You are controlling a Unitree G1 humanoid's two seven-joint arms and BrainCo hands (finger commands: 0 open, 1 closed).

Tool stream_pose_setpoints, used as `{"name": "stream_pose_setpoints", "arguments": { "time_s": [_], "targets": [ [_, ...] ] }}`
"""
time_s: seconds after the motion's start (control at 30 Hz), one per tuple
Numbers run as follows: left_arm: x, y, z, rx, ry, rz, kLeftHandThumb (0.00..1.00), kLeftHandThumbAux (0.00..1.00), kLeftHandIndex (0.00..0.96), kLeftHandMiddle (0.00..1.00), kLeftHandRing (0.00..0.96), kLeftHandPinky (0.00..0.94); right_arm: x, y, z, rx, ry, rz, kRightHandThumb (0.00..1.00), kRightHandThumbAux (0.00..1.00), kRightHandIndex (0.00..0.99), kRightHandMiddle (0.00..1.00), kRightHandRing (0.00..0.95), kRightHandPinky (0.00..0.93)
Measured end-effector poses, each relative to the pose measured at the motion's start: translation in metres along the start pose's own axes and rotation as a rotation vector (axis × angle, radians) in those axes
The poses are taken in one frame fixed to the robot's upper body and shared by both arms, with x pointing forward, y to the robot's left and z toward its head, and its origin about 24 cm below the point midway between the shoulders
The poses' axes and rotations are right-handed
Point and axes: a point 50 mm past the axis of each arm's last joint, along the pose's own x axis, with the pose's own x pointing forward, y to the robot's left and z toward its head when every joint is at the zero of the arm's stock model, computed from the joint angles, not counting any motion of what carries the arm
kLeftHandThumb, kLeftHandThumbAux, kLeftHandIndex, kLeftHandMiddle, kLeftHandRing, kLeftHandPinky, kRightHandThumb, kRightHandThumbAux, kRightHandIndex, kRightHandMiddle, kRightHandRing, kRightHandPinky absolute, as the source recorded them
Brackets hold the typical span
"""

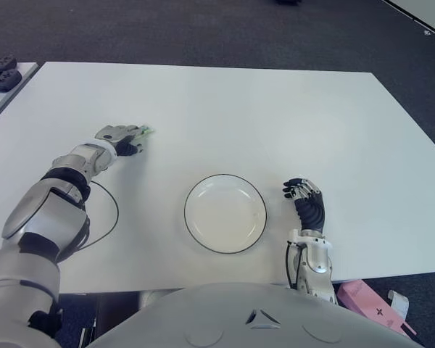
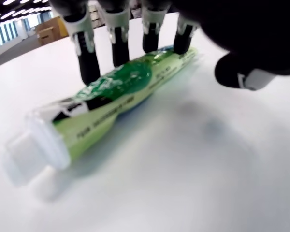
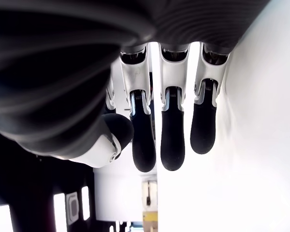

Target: Put the toothpaste on the table into the plate.

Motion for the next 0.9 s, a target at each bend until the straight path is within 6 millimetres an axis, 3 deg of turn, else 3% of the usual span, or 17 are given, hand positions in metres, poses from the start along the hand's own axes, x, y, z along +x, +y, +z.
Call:
{"name": "stream_pose_setpoints", "arguments": {
  "time_s": [0.4,0.9],
  "targets": [
    [0.0,-0.001,-0.001,-0.078,0.021,0.016,0.651,0.216,0.0,0.108,0.211,0.326,-0.001,-0.001,0.001,-0.002,-0.001,0.003,0.708,0.727,0.429,0.495,0.482,0.469],
    [-0.016,-0.005,0.005,-0.183,-0.123,0.19,0.57,0.121,0.0,0.113,0.12,0.164,0.0,-0.002,0.001,-0.011,0.0,0.007,0.709,0.728,0.428,0.492,0.484,0.47]
  ]
}}
